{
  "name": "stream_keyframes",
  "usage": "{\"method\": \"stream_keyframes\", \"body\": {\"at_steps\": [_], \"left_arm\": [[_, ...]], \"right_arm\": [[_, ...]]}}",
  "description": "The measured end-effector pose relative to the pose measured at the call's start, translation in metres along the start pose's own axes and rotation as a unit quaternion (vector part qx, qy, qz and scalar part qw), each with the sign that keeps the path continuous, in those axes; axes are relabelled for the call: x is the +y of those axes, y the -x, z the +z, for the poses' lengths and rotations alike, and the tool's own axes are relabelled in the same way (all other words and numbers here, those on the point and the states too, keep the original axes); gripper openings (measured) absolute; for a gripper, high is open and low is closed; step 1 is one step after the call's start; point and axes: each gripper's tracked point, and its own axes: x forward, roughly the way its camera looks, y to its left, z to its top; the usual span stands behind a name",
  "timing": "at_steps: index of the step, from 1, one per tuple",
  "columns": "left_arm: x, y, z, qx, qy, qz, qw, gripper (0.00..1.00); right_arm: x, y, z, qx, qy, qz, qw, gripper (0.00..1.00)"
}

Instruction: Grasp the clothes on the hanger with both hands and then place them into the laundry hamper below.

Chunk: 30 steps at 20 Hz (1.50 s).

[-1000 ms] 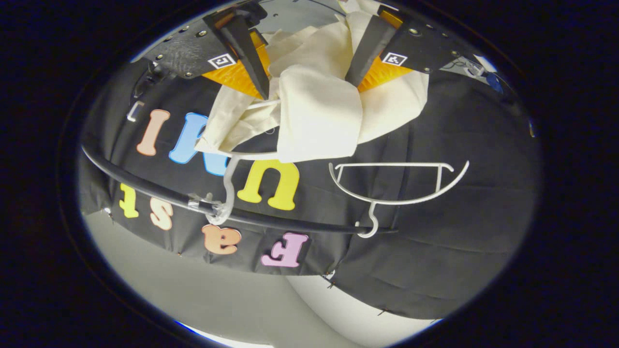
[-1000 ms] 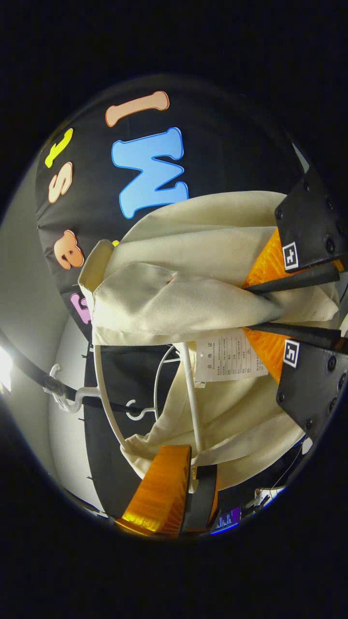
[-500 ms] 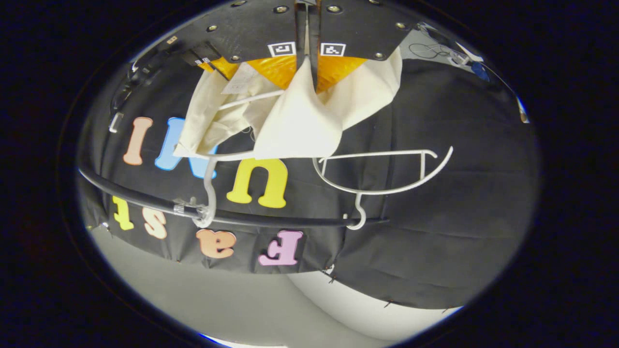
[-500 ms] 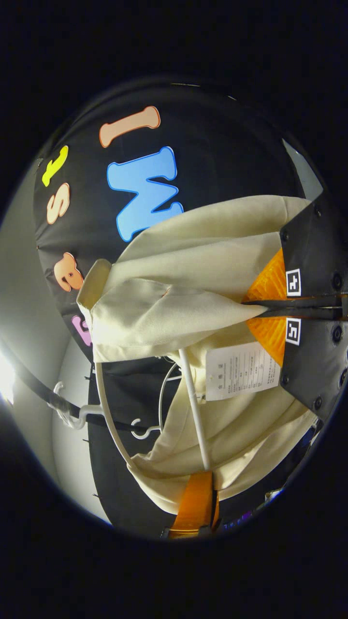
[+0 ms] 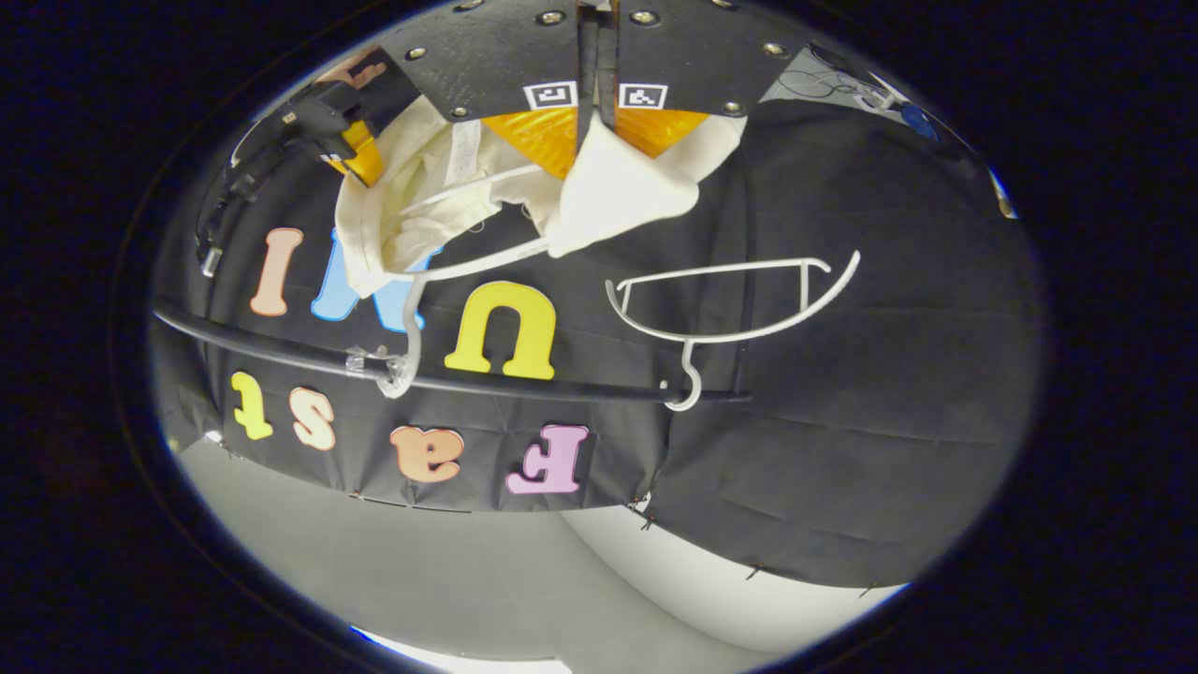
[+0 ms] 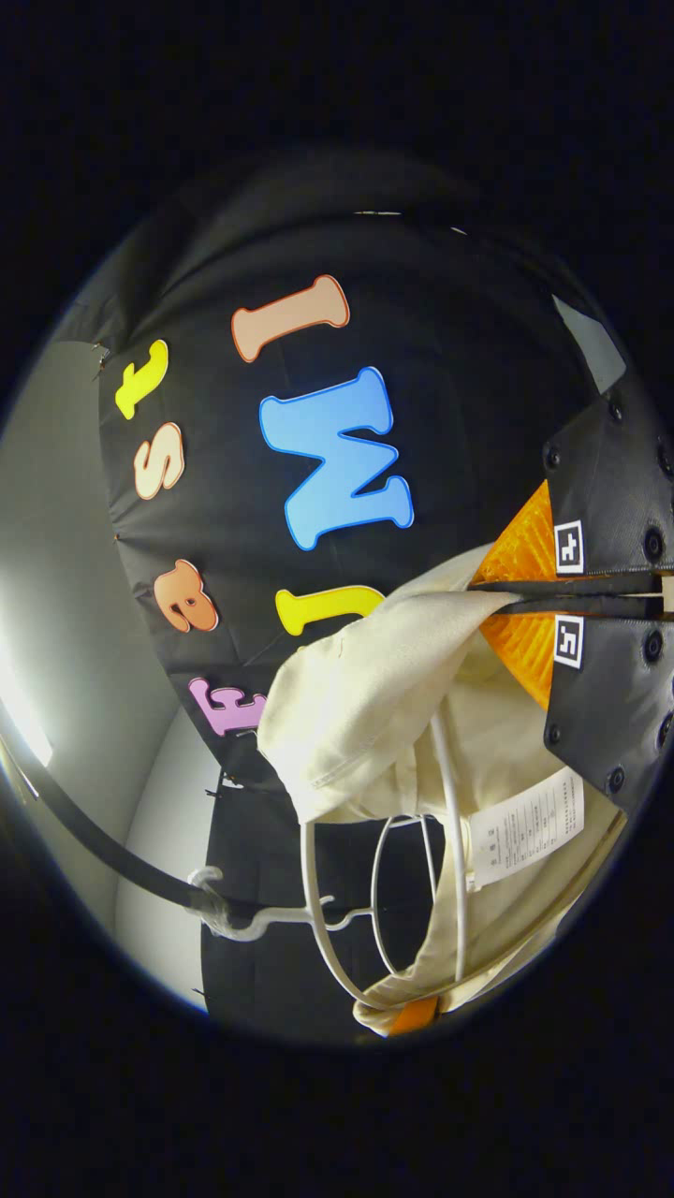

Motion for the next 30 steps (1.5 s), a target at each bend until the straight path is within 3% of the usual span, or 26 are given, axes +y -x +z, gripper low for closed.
{"method": "stream_keyframes", "body": {"at_steps": [9,14,19,23,27,30], "left_arm": [[0.051,0.033,0.025,0.004,0.056,-0.011,0.998,0.01],[0.071,0.042,0.039,0.002,0.120,-0.043,0.992,0.01],[0.090,0.047,0.042,0.020,0.195,-0.093,0.976,0.01],[0.085,0.046,0.041,0.043,0.259,-0.163,0.951,0.01],[0.091,0.054,0.036,0.093,0.257,-0.242,0.931,0.02],[0.106,0.049,0.033,0.122,0.246,-0.253,0.928,0.01]], "right_arm": [[-0.039,-0.015,0.038,-0.051,-0.031,-0.079,0.995,0.00],[-0.062,-0.023,0.036,-0.045,-0.027,-0.107,0.993,0.02],[-0.075,-0.027,0.038,-0.042,-0.021,-0.114,0.992,0.02],[-0.077,-0.034,0.028,-0.028,-0.003,-0.109,0.994,0.02],[-0.077,-0.038,0.015,-0.014,-0.010,-0.101,0.995,0.02],[-0.070,-0.038,0.003,-0.001,0.004,-0.088,0.996,0.02]]}}
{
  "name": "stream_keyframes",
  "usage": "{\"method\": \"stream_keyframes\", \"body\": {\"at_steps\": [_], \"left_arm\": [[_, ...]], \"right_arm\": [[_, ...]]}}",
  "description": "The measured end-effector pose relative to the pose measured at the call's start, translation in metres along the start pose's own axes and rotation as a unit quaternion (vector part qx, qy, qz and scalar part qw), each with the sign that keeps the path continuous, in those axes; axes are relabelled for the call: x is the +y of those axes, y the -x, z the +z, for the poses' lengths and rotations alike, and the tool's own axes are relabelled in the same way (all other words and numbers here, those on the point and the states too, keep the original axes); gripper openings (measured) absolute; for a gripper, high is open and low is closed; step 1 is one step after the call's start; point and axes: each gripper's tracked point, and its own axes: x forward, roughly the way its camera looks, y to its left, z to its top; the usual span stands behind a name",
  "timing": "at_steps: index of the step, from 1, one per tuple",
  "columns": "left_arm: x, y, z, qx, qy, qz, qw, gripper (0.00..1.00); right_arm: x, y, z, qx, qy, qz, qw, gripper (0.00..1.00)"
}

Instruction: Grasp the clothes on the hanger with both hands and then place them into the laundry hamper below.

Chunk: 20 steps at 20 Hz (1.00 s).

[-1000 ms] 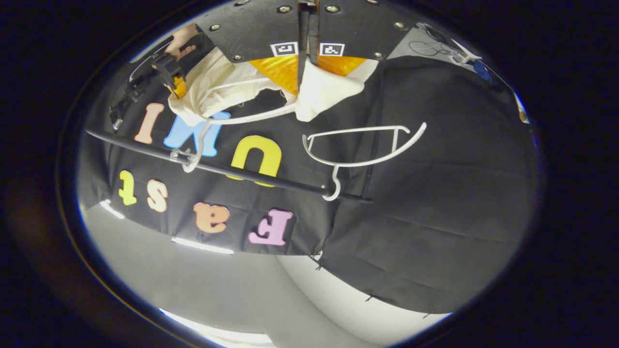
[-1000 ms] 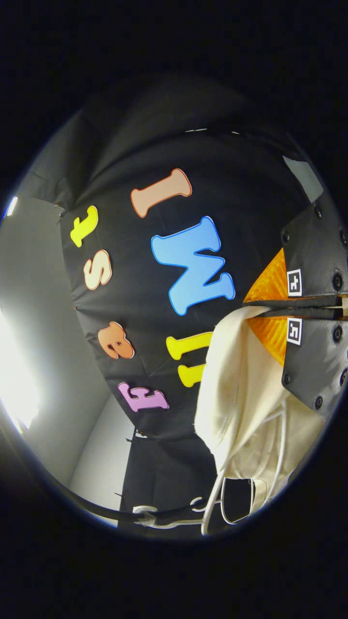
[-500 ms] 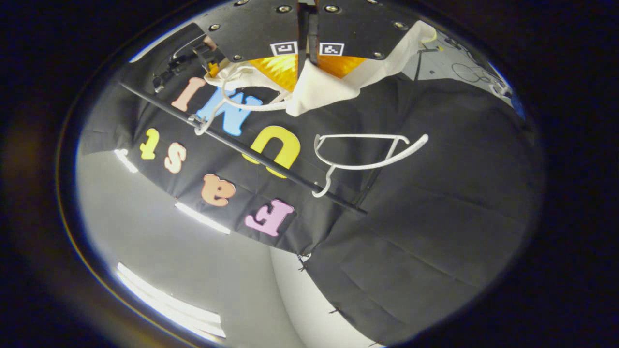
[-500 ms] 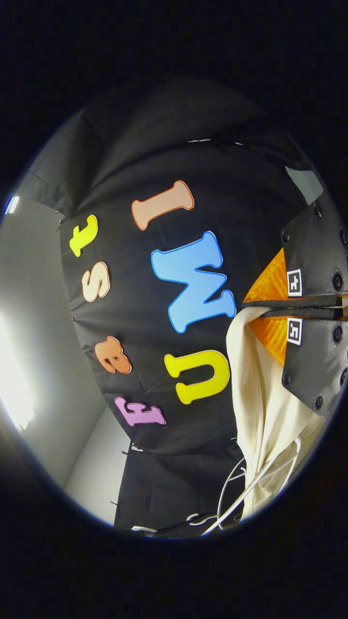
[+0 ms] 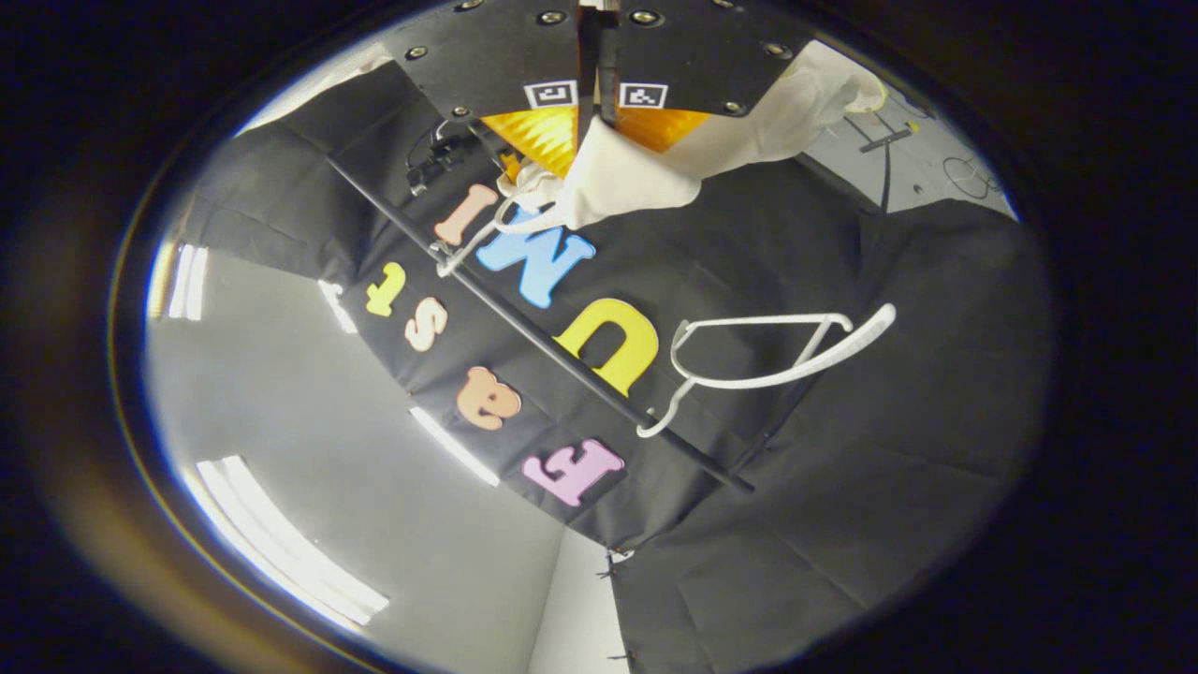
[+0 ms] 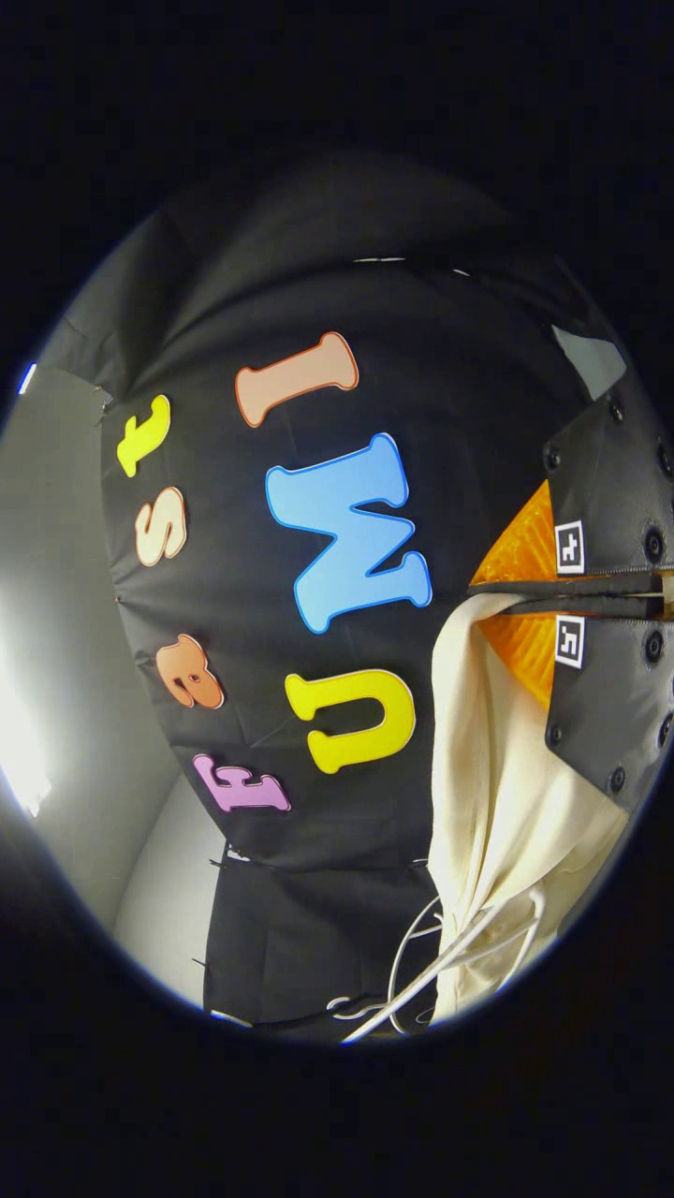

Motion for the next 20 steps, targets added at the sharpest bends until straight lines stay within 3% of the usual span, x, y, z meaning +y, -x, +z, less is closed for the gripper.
{"method": "stream_keyframes", "body": {"at_steps": [3,6,10,13,16,20], "left_arm": [[0.016,0.012,0.002,0.029,-0.015,0.009,0.999,0.01],[0.035,0.018,-0.003,0.051,-0.059,0.041,0.996,0.00],[0.038,0.012,0.000,0.039,-0.030,0.035,0.998,0.01],[0.052,0.020,0.000,0.025,0.039,0.015,0.999,0.01],[0.098,0.025,-0.025,0.036,0.082,0.054,0.995,0.01],[0.098,0.041,-0.059,0.061,0.022,0.075,0.995,0.01]], "right_arm": [[0.006,0.005,-0.009,0.002,0.020,0.010,1.000,0.06],[0.009,0.010,-0.029,0.020,0.031,0.016,0.999,0.02],[0.007,0.021,-0.049,0.040,0.025,0.012,0.999,0.02],[0.005,0.031,-0.069,0.058,0.026,0.011,0.998,0.02],[0.006,0.048,-0.086,0.073,0.020,0.014,0.997,0.02],[0.012,0.082,-0.113,0.101,0.038,0.022,0.994,0.02]]}}
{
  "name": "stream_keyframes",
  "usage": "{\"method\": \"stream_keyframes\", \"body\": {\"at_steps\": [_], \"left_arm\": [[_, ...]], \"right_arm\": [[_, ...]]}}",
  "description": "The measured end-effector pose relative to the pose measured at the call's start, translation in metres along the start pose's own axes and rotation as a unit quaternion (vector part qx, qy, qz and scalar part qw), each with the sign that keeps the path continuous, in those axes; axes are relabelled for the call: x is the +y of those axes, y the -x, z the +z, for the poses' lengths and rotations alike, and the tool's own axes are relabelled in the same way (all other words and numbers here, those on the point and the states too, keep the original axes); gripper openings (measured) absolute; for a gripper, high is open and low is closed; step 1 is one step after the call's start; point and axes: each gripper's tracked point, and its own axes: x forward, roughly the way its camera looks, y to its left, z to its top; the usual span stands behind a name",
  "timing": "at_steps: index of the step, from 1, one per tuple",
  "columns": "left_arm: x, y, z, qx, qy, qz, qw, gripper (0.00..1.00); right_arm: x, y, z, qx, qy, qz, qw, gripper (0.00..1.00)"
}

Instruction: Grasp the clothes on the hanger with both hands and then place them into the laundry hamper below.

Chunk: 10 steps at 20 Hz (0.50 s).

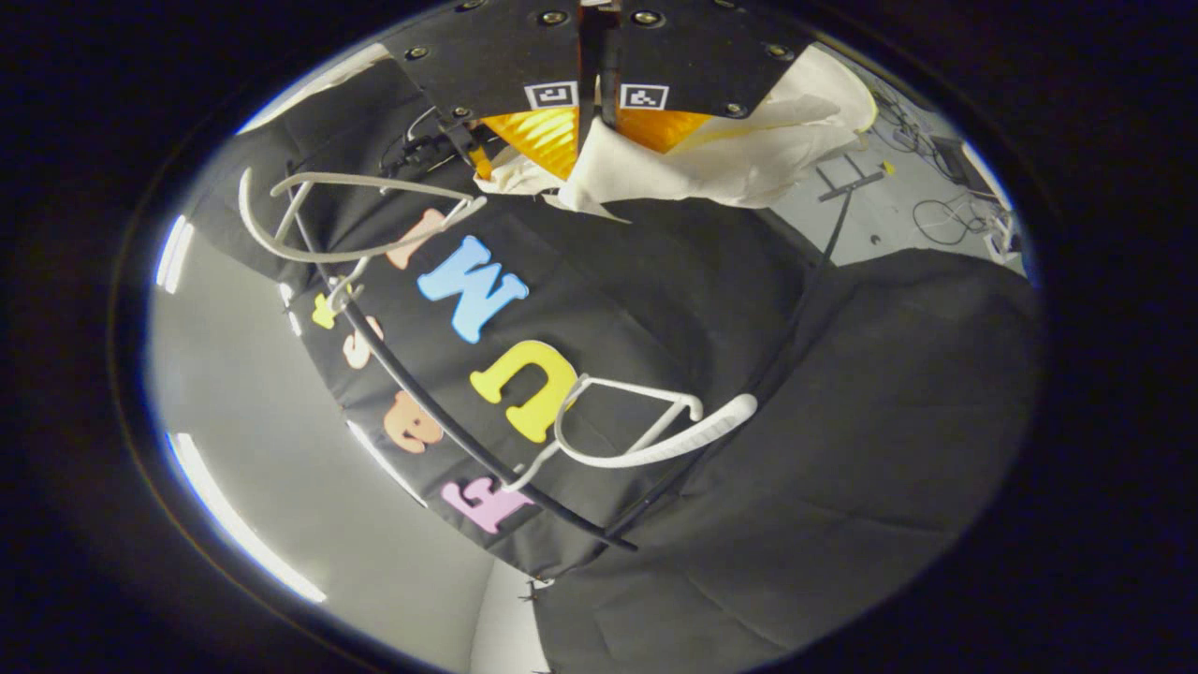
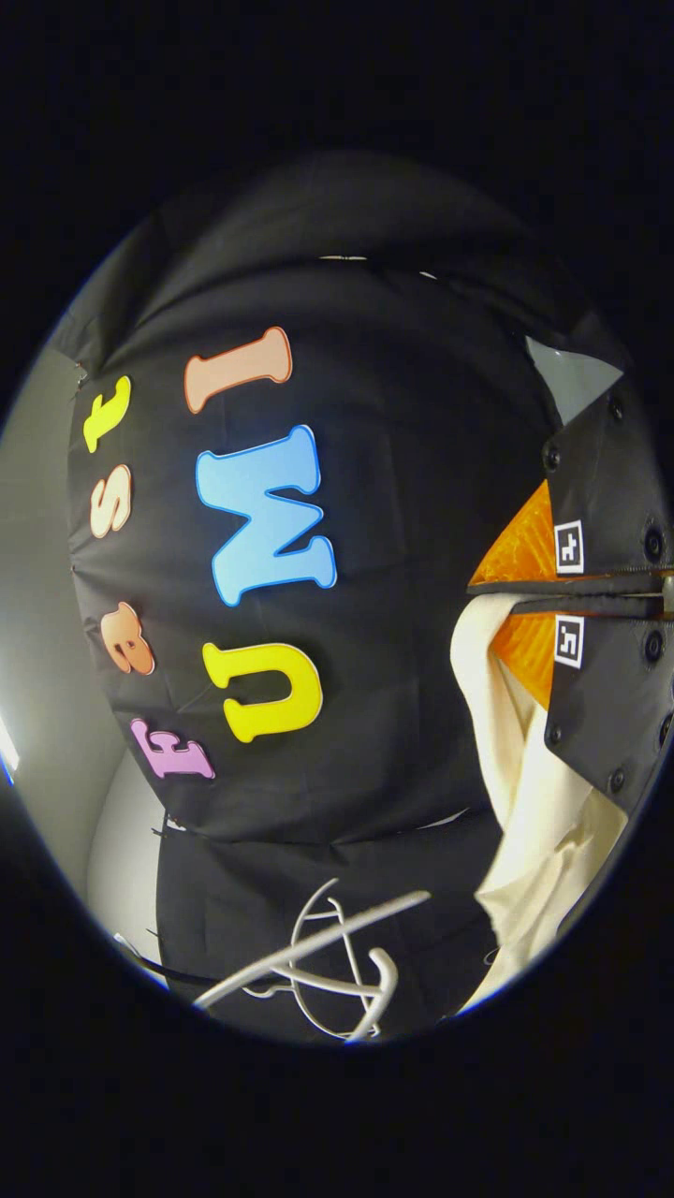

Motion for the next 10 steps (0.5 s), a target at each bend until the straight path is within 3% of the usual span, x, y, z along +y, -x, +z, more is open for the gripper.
{"method": "stream_keyframes", "body": {"at_steps": [5,10], "left_arm": [[-0.003,0.034,-0.004,-0.016,-0.017,0.016,1.000,0.01],[-0.006,0.083,0.010,-0.033,-0.049,0.021,0.998,0.01]], "right_arm": [[0.019,0.049,-0.011,0.002,0.023,0.021,0.999,0.02],[0.054,0.099,0.014,-0.018,0.039,0.053,0.998,0.02]]}}
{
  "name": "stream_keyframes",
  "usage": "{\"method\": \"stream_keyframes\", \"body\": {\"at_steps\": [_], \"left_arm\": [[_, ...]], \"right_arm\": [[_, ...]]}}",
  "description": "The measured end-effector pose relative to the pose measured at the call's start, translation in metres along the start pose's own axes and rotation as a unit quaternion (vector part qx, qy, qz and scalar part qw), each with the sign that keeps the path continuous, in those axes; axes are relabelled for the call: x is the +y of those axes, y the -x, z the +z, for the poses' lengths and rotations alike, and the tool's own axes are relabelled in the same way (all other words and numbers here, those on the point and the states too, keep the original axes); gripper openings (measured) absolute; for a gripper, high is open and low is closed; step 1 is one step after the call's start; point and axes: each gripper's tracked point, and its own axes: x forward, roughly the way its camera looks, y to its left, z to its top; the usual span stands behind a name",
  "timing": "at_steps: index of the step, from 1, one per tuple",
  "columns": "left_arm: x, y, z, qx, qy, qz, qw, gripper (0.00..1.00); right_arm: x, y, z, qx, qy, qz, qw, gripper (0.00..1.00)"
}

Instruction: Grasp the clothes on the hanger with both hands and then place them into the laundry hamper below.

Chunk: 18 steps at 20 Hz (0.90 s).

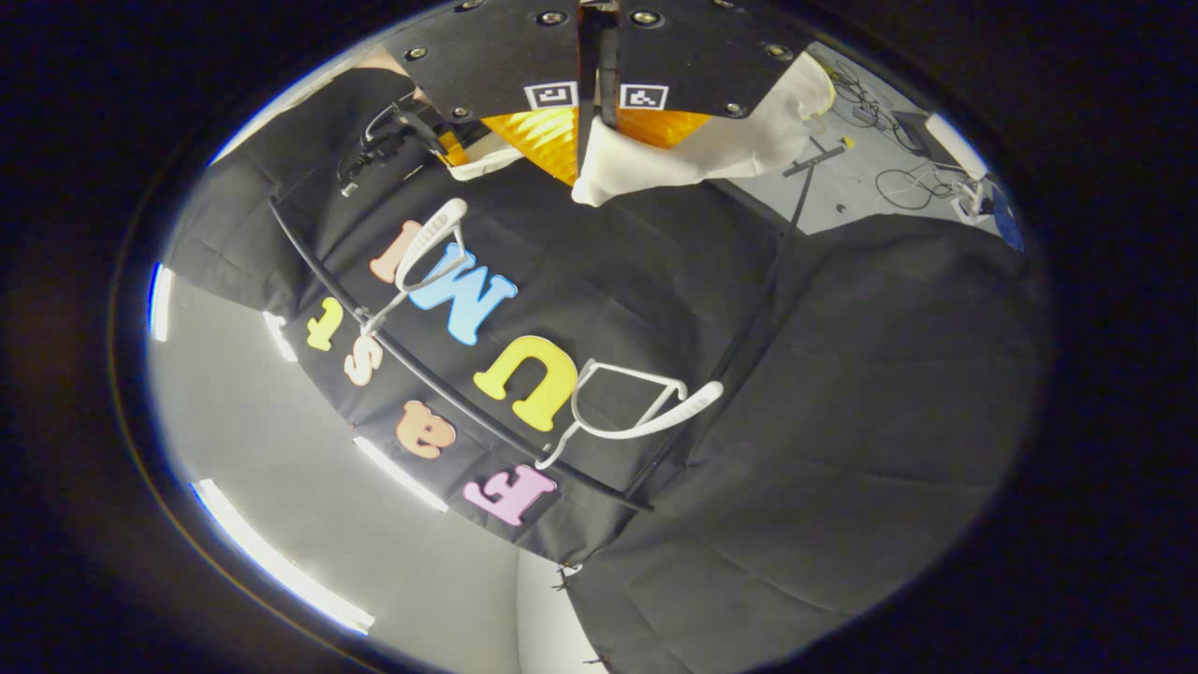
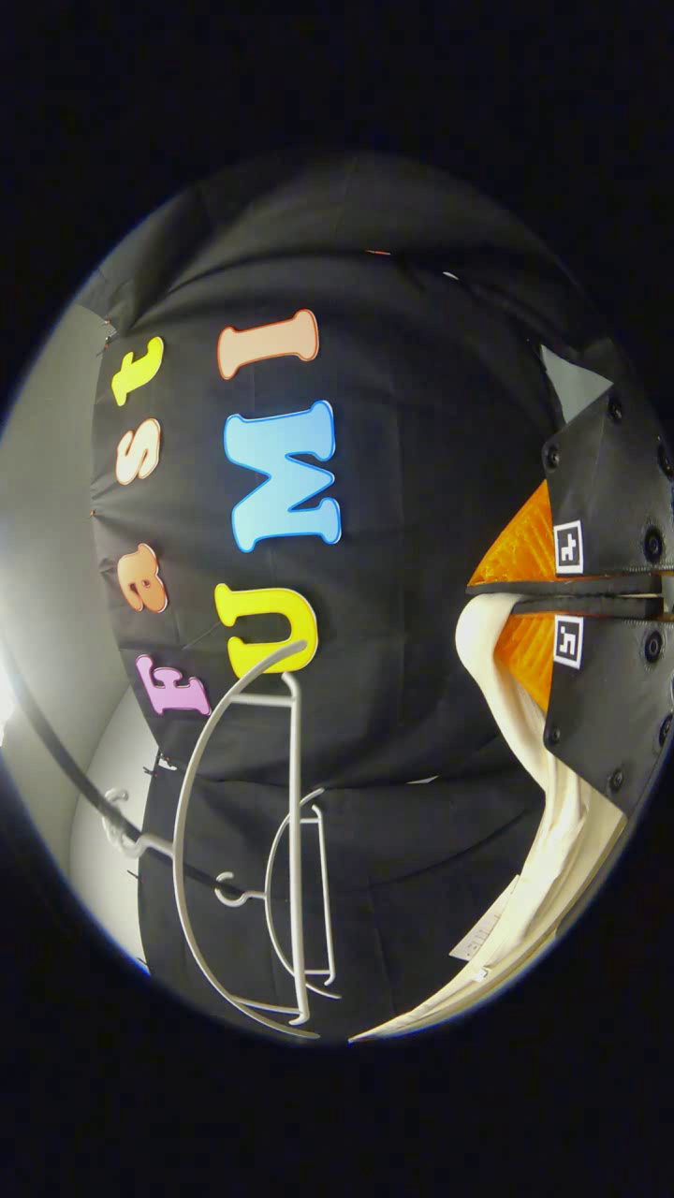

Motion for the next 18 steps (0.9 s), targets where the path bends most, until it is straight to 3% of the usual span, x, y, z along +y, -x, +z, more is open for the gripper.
{"method": "stream_keyframes", "body": {"at_steps": [5,12,18], "left_arm": [[-0.034,0.029,-0.001,0.001,-0.128,-0.020,0.992,0.01],[-0.055,0.044,-0.011,-0.003,-0.181,-0.081,0.980,0.00],[-0.045,0.017,-0.066,0.011,-0.225,-0.108,0.968,0.00]], "right_arm": [[0.058,0.050,0.037,-0.032,0.015,0.036,0.999,0.02],[0.138,0.116,0.061,-0.043,0.010,0.074,0.996,0.00],[0.202,0.147,0.044,-0.018,0.003,0.105,0.994,0.02]]}}
